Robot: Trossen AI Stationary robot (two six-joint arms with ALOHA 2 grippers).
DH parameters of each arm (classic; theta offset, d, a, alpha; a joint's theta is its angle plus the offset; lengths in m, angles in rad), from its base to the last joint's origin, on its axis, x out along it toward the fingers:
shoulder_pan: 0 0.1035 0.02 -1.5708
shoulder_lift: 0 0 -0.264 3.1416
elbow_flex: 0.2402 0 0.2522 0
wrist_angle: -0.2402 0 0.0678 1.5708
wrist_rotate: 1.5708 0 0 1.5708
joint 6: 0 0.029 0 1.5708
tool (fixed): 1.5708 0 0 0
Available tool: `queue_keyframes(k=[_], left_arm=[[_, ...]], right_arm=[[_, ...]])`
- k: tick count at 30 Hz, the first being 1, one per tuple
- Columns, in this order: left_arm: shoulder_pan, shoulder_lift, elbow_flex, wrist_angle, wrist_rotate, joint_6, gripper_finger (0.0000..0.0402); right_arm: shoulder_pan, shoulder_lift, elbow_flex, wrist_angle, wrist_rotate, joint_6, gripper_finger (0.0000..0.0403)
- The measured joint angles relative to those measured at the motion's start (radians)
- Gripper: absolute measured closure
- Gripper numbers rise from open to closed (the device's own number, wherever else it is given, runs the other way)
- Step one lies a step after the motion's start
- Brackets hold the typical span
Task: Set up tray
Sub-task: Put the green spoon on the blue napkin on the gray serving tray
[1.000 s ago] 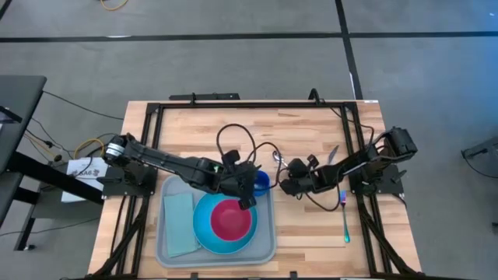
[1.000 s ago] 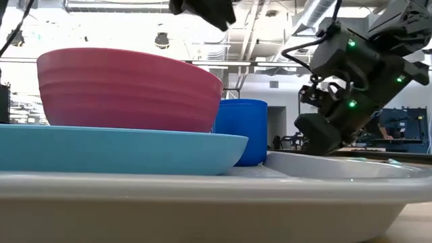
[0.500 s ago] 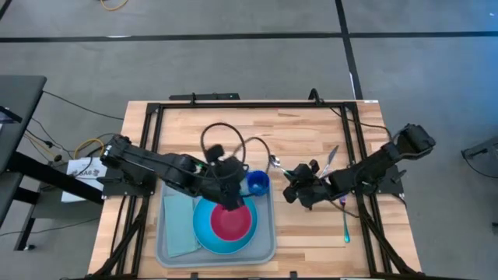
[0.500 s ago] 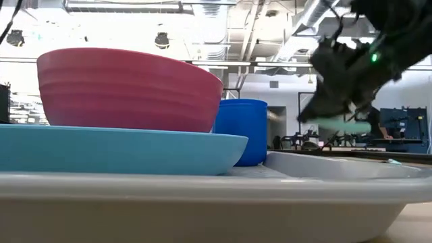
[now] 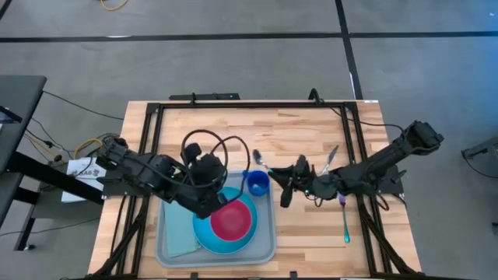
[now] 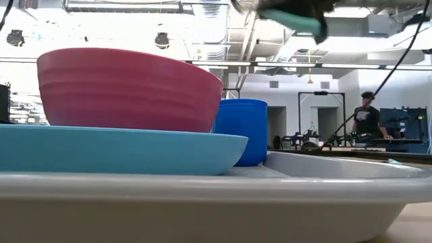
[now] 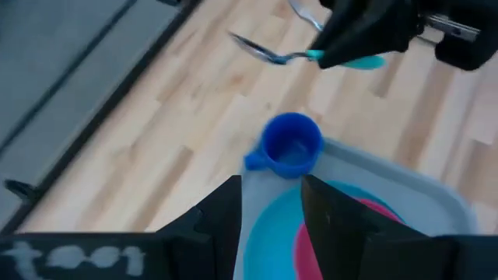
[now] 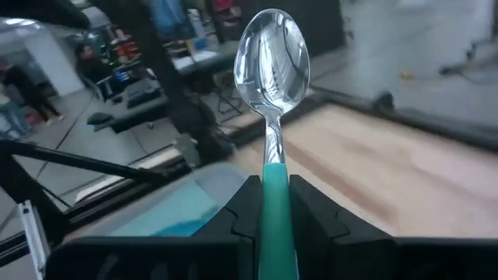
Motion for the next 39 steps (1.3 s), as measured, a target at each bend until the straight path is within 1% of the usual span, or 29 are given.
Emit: queue_keyframes(k=[2,5,7,10,13,15,17,20,22,24,26,30,34,39], left_arm=[[-0.012,-0.003,-0.001,0.001,-0.005,-0.034,0.0279],[-0.041,-0.014,0.000,0.000,-0.061,-0.102,0.0279],[-0.071,-0.013,0.000,0.000,-0.065,-0.138,0.0279],[-0.133,-0.011,-0.021,0.001,-0.125,-0.195,0.0280],[-0.190,-0.011,-0.060,0.000,-0.183,-0.259,0.0289],[-0.219,-0.010,-0.084,0.000,-0.218,-0.292,0.0297],[-0.234,-0.010,-0.104,0.001,-0.255,-0.321,0.0305],[-0.240,-0.009,-0.135,0.001,-0.282,-0.328,0.0312],[-0.238,-0.008,-0.148,0.001,-0.296,-0.318,0.0311],[-0.225,-0.008,-0.161,0.020,-0.304,-0.315,0.0307],[-0.213,-0.007,-0.169,0.056,-0.303,-0.304,0.0300],[-0.185,-0.006,-0.169,0.107,-0.278,-0.220,0.0281],[-0.160,-0.005,-0.169,0.148,-0.277,-0.213,0.0264],[-0.136,-0.005,-0.169,0.144,-0.272,-0.218,0.0254]], right_arm=[[-0.015,0.070,0.094,0.001,-0.038,-0.077,0.0367],[-0.029,0.185,0.220,-0.037,-0.022,-0.181,0.0367],[-0.039,0.259,0.290,-0.045,0.000,-0.232,0.0367],[-0.032,0.358,0.369,-0.031,0.057,-0.307,0.0367],[-0.013,0.416,0.420,0.013,0.151,-0.396,0.0367],[0.000,0.426,0.433,0.035,0.185,-0.436,0.0367],[0.011,0.435,0.446,0.062,0.188,-0.462,0.0367],[0.041,0.435,0.446,0.112,0.208,-0.515,0.0366],[0.066,0.435,0.446,0.132,0.243,-0.567,0.0366],[0.085,0.435,0.446,0.145,0.261,-0.614,0.0366],[0.097,0.434,0.446,0.149,0.261,-0.620,0.0366],[0.110,0.430,0.446,0.157,0.272,-0.646,0.0366],[0.119,0.429,0.446,0.157,0.288,-0.645,0.0366],[0.118,0.429,0.445,0.157,0.299,-0.643,0.0366]])
